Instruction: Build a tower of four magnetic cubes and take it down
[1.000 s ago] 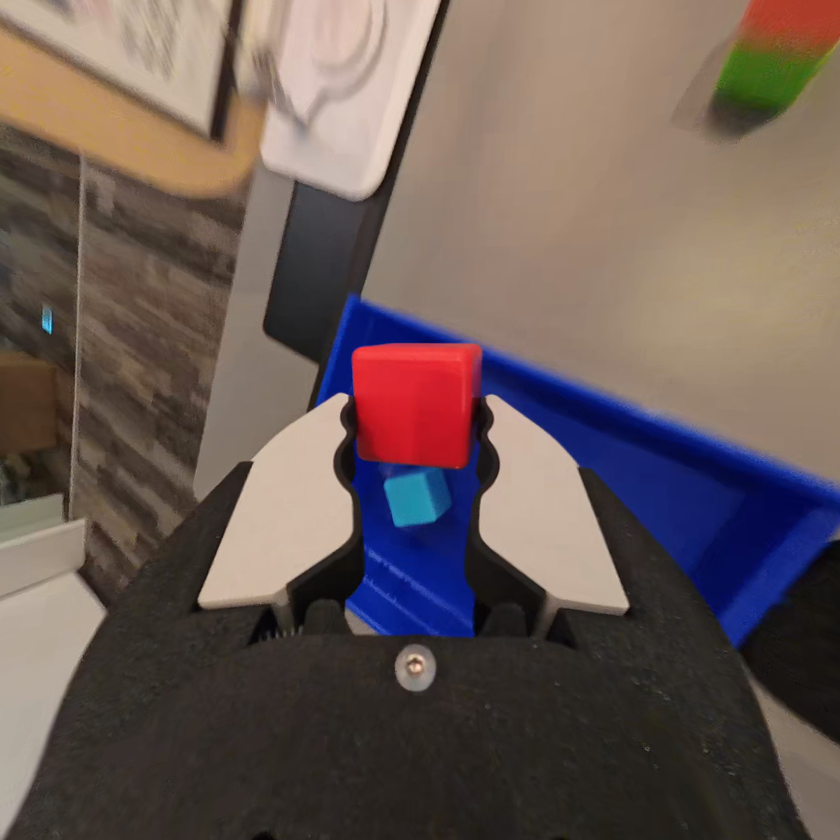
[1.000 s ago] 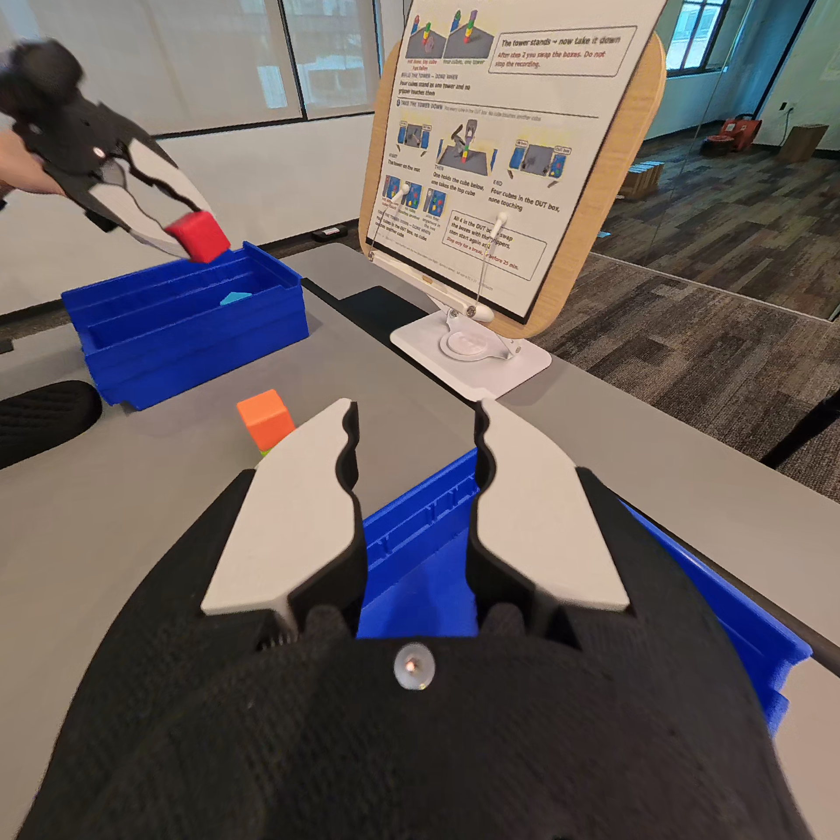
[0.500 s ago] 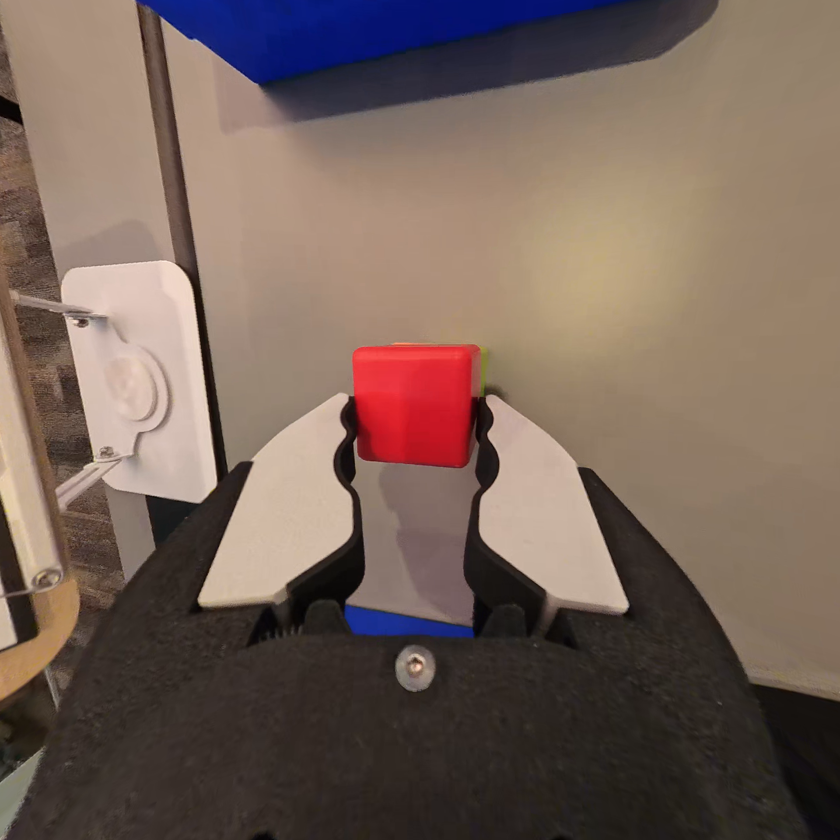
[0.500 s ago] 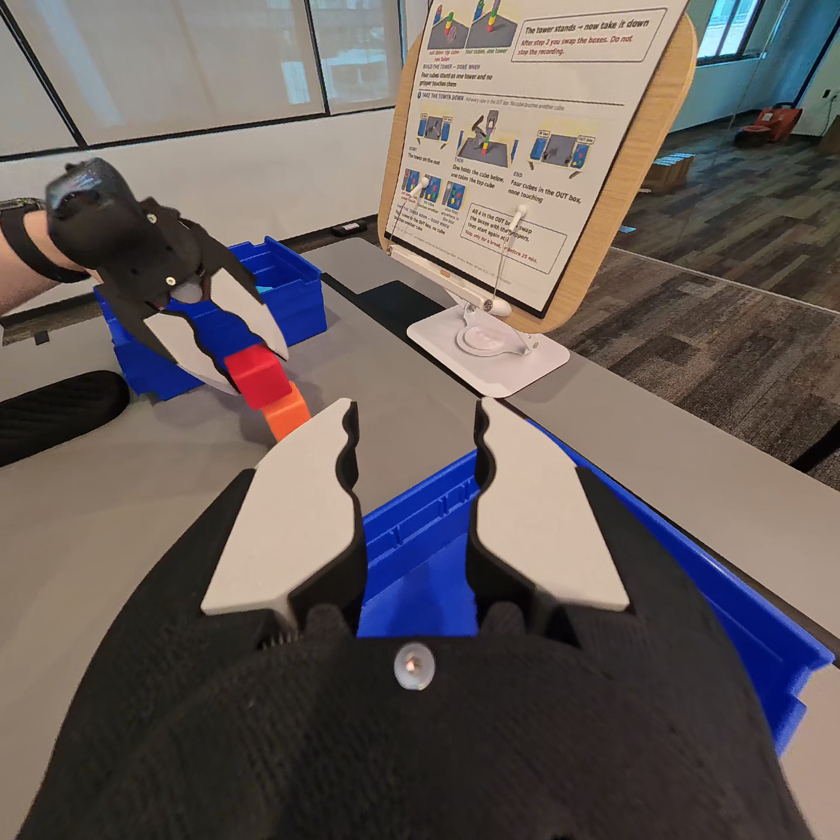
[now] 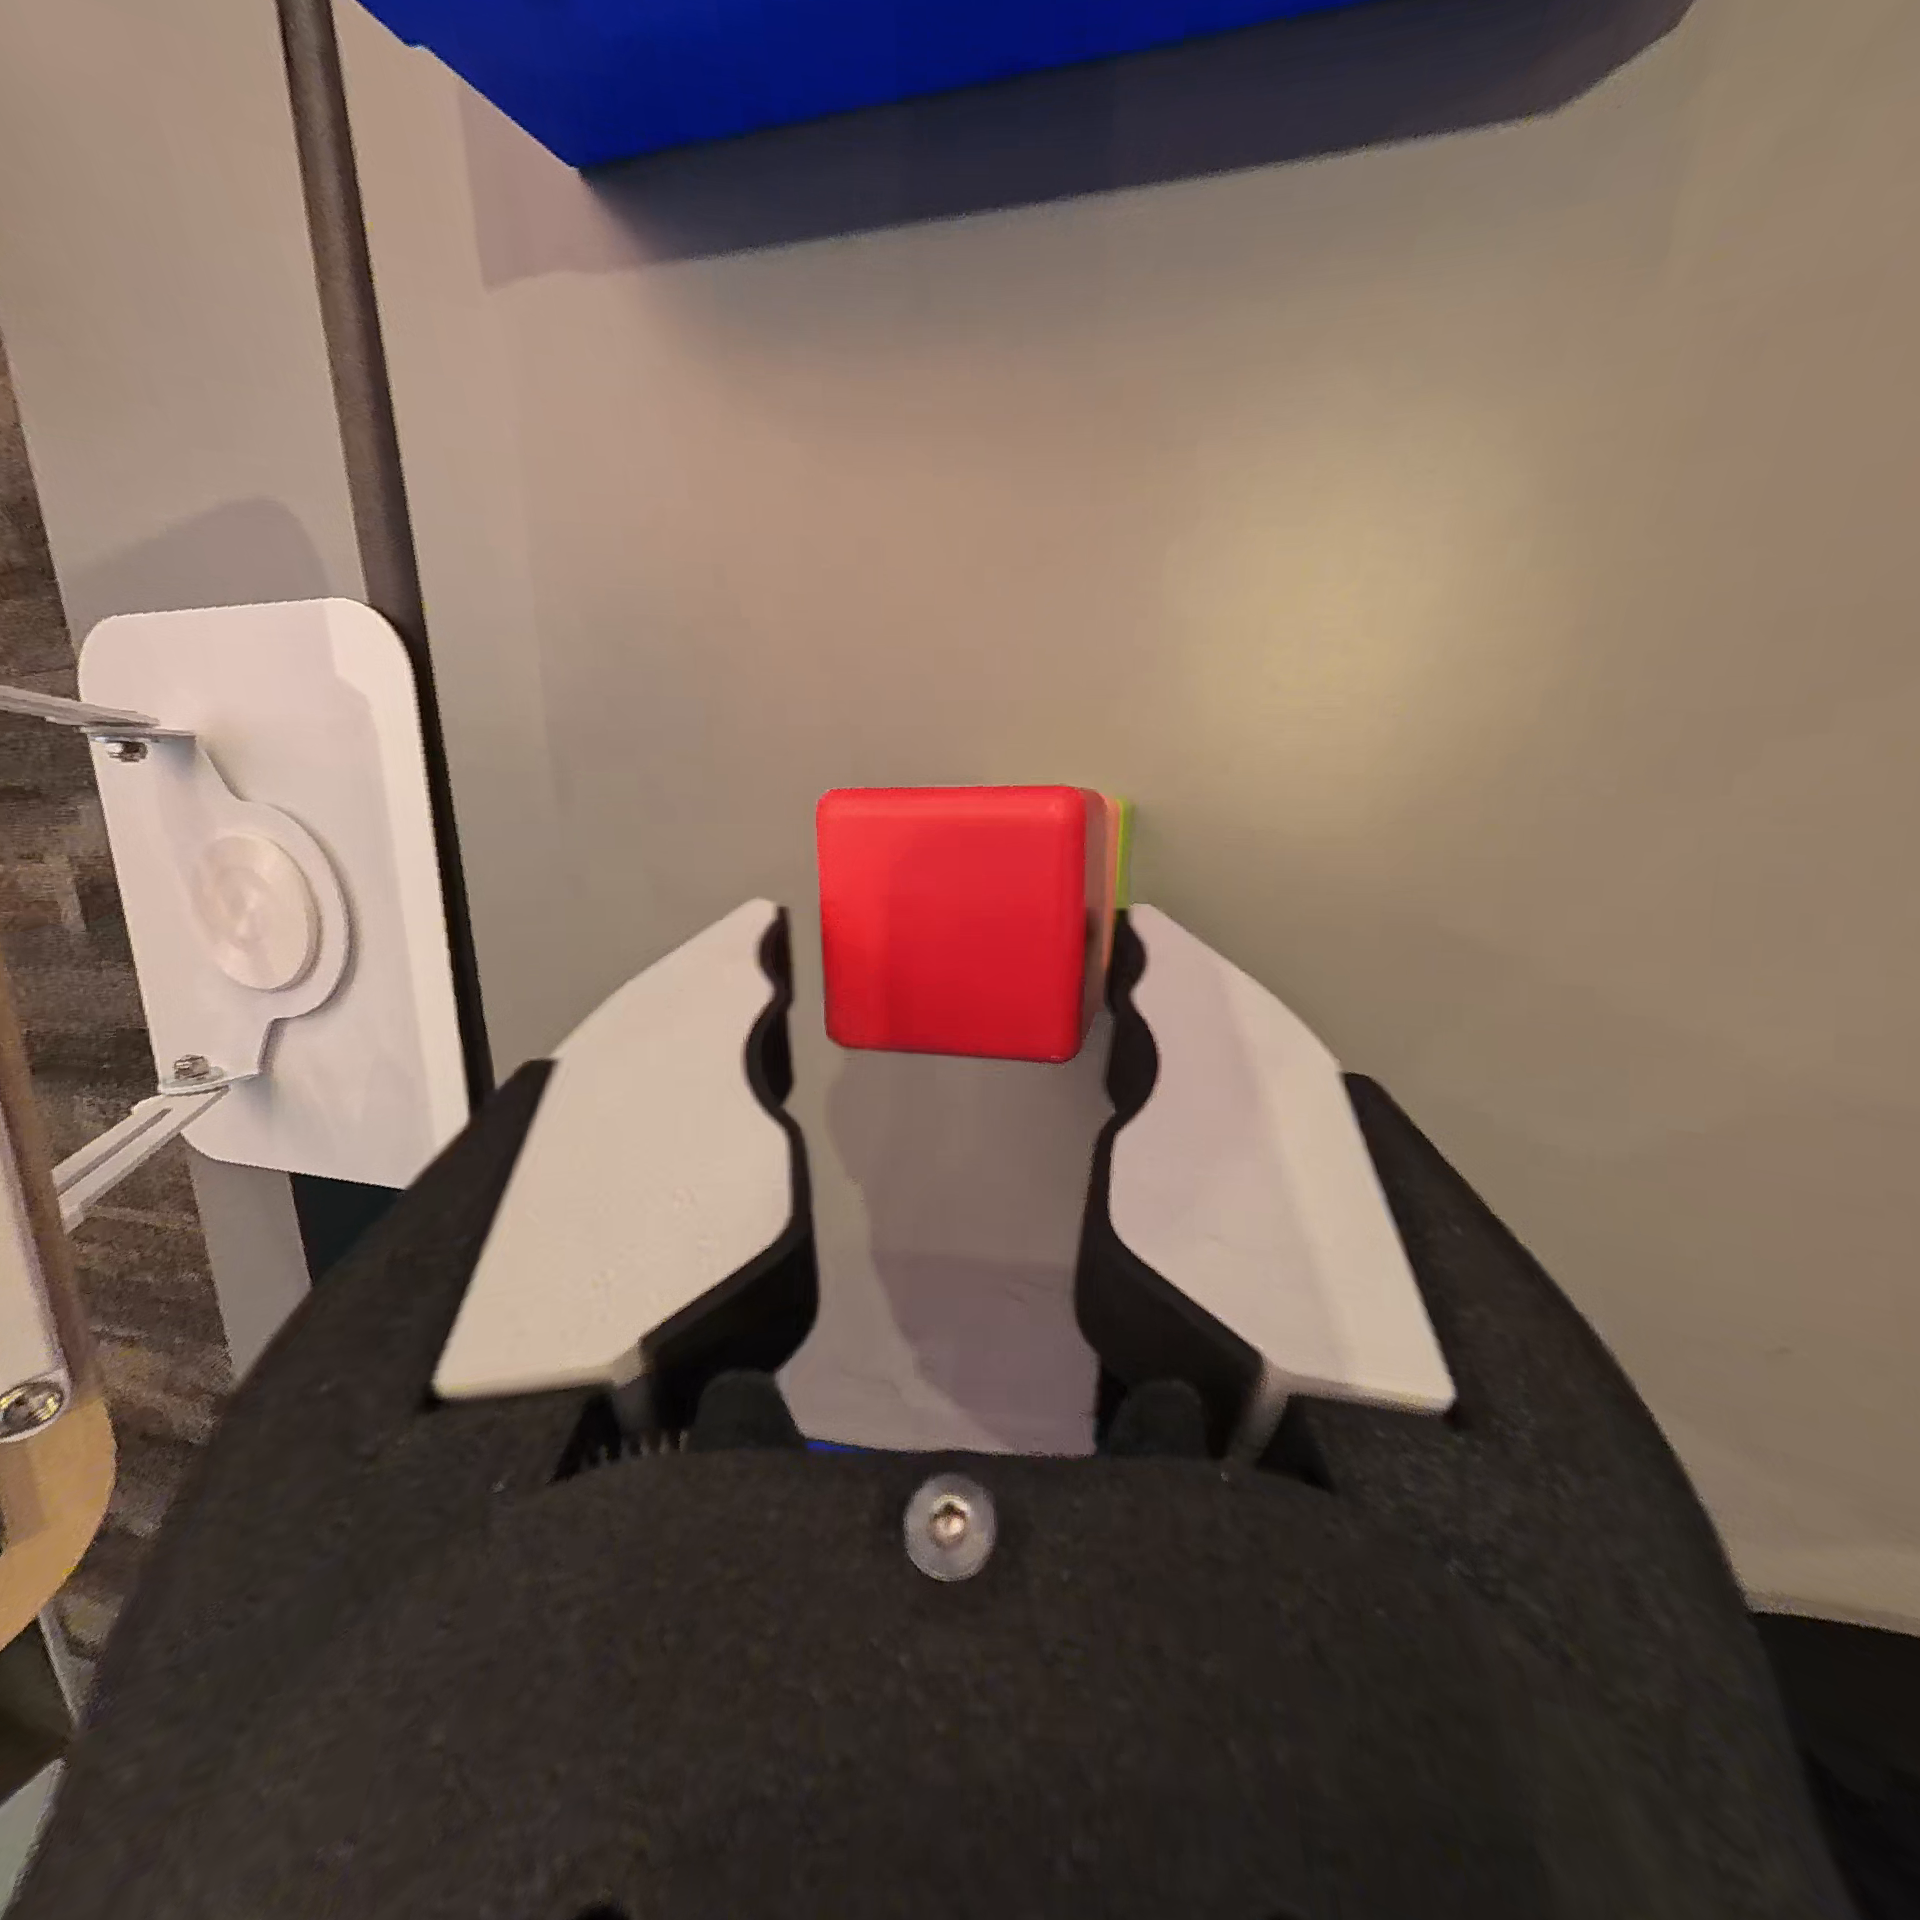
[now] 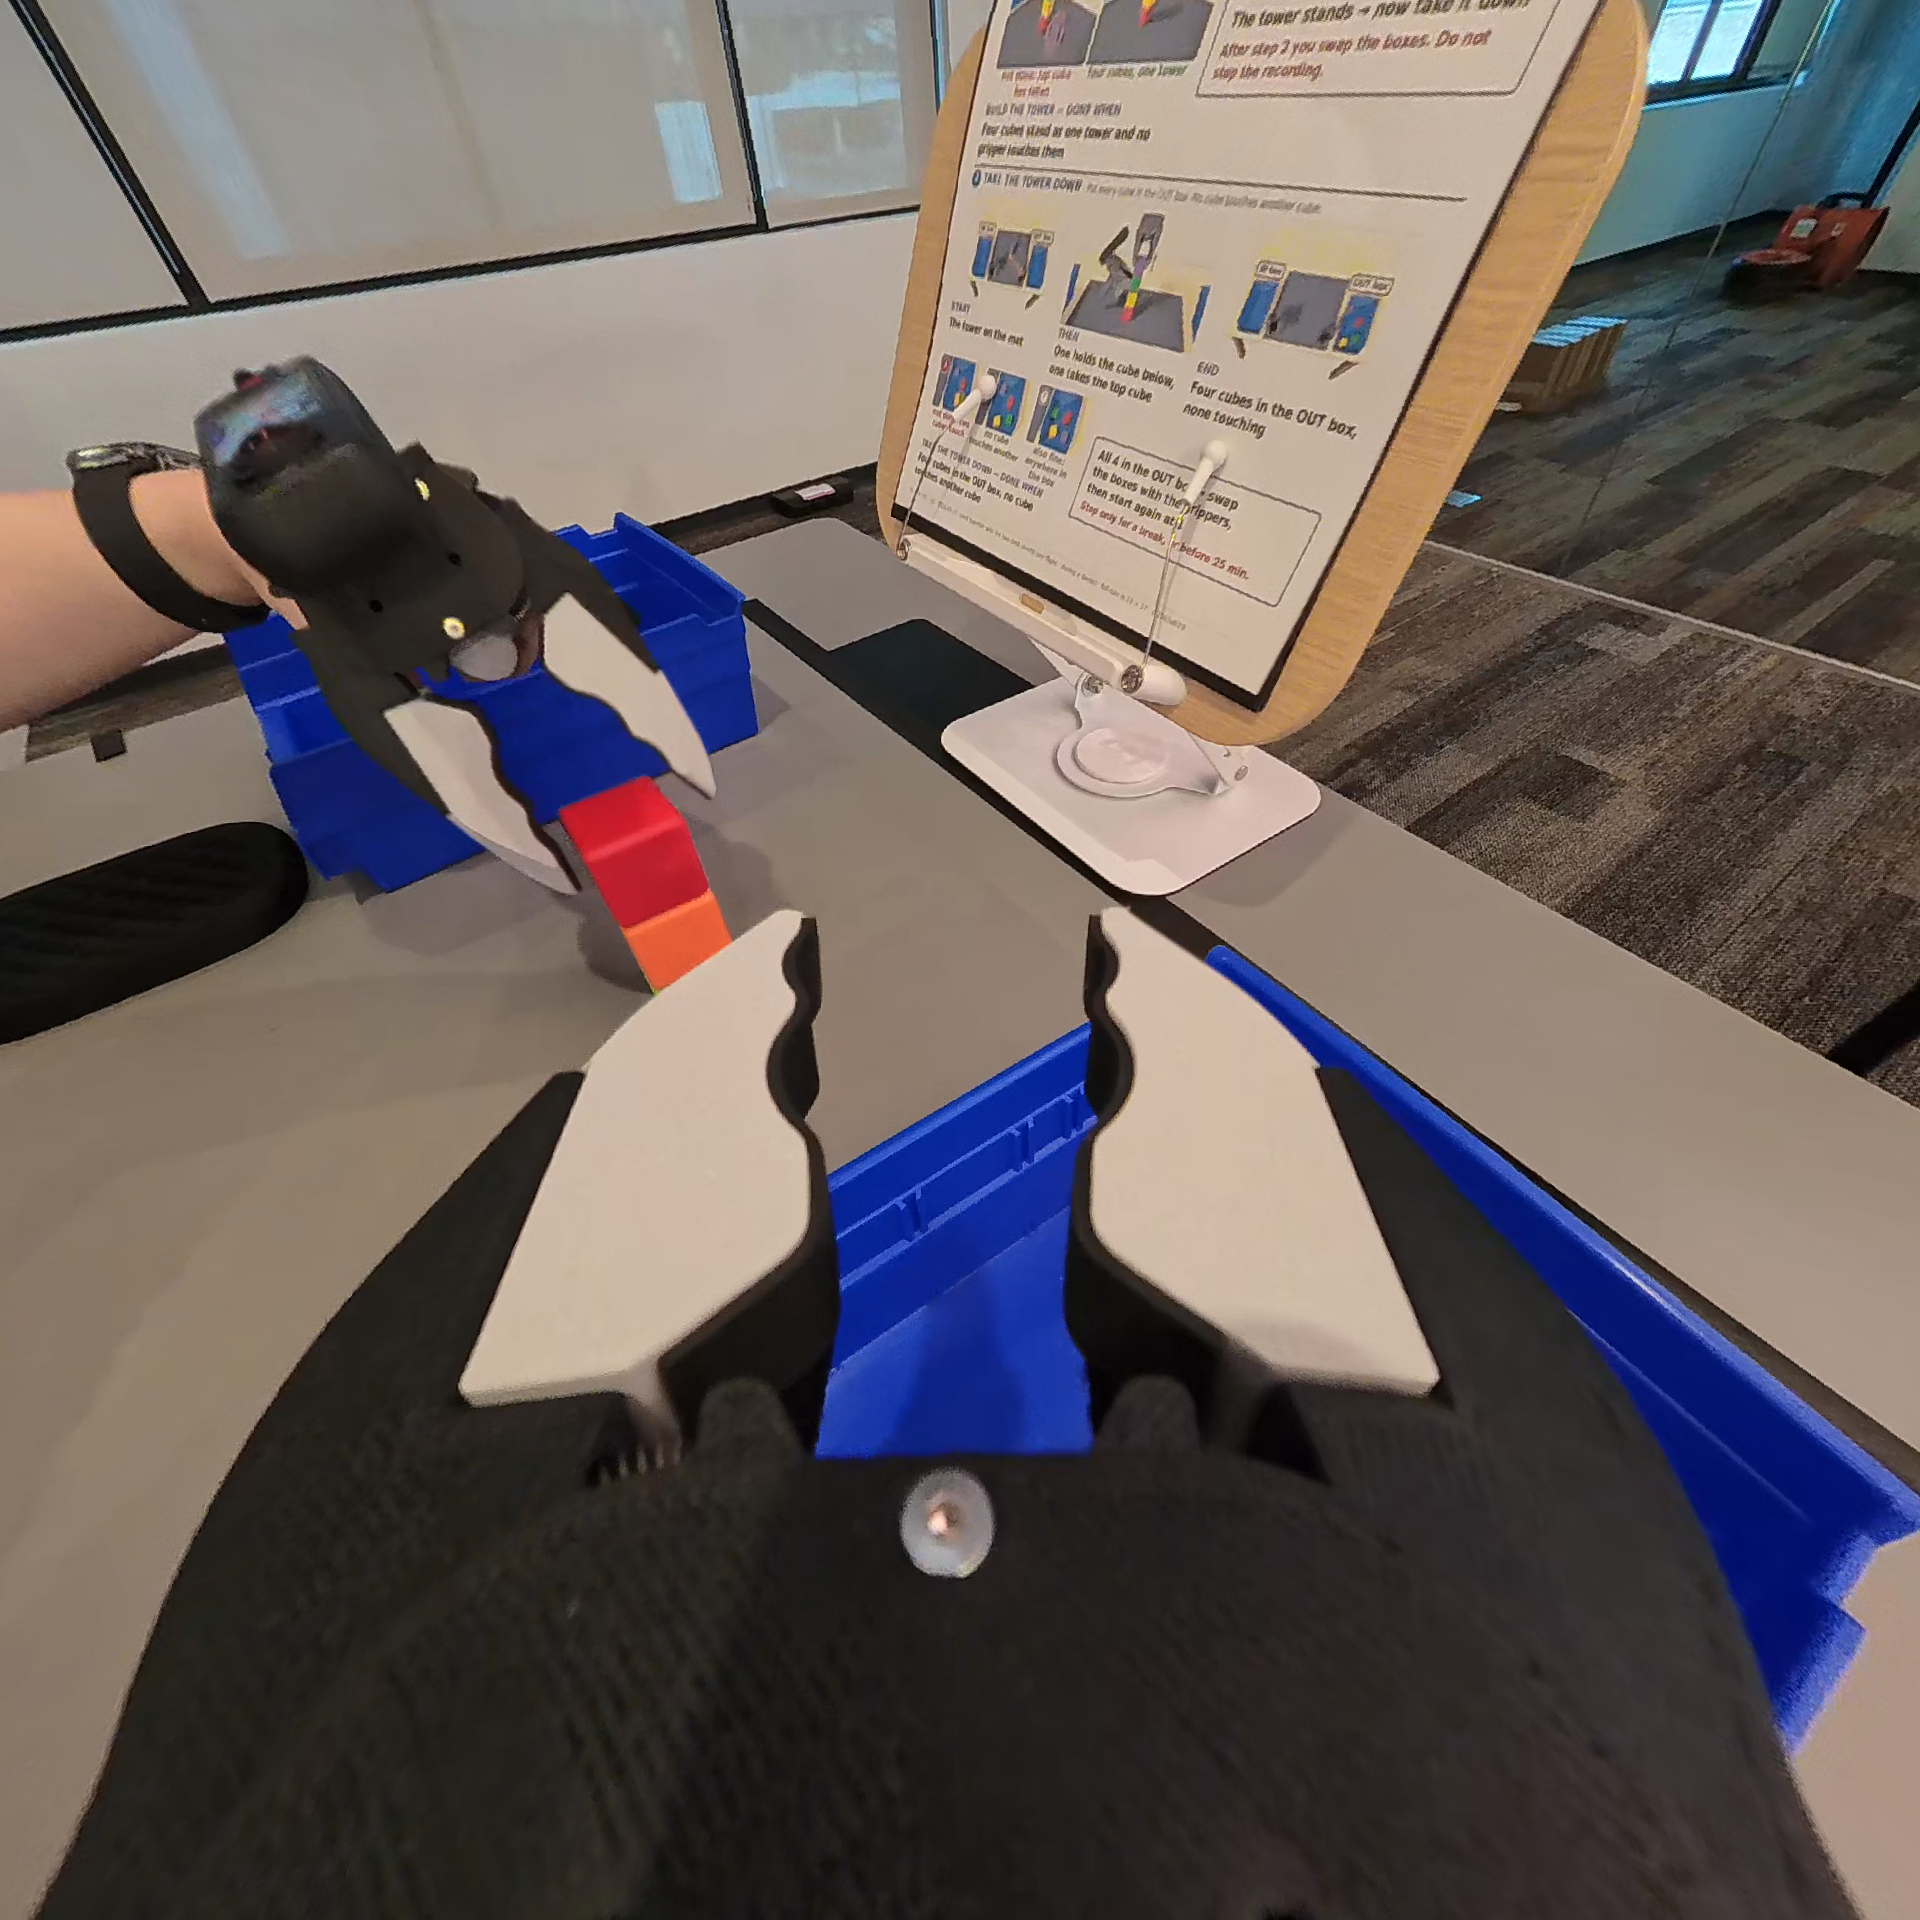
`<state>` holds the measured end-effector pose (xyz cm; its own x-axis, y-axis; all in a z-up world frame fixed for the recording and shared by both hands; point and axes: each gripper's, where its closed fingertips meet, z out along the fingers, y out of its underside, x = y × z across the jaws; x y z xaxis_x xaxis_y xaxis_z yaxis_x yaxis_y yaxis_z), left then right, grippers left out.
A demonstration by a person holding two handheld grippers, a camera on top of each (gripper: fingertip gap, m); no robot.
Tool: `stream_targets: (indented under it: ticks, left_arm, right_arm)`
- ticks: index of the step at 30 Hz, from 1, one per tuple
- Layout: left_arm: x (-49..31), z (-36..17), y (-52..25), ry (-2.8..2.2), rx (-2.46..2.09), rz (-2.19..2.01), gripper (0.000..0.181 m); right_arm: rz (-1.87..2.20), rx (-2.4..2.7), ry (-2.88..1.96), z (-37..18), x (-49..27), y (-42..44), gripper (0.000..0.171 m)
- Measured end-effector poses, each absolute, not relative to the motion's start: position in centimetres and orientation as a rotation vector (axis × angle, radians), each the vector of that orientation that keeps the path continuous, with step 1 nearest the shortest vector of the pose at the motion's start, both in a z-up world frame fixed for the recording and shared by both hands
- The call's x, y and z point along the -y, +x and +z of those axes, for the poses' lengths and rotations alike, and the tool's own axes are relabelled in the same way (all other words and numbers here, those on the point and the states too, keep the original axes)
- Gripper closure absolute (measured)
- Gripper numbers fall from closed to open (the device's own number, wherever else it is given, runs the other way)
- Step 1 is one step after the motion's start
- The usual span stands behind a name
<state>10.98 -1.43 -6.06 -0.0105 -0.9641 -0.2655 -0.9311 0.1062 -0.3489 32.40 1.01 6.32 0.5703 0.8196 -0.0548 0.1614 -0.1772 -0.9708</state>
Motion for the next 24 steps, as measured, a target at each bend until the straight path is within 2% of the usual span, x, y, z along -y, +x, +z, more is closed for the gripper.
stream_targets:
  ticks: [2,6,11,17,24]
  left_arm:
    - [1.2,-5.3,10.8,-1.846,-1.918,-0.108,0.113]
    - [0.5,-0.7,9.0,-1.828,-1.708,-0.179,0.118]
    - [-2.6,3.3,-2.1,-1.967,-1.375,-0.027,0.125]
    - [-4.0,-2.6,-16.4,-2.323,-1.191,0.196,0.123]
    - [-4.4,-9.3,-22.1,-2.508,-1.245,0.366,0.127]
  right_arm:
    - [0.724,0.836,-1.677,6.2,-1.0,32.3,0.121]
    - [0.729,0.828,-1.672,6.3,-1.0,32.5,0.121]
    - [0.732,0.807,-1.667,6.4,-1.0,33.0,0.121]
    - [0.727,0.822,-1.684,6.0,-1.0,32.4,0.121]
    - [0.684,0.872,-1.734,4.6,-1.3,31.4,0.121]
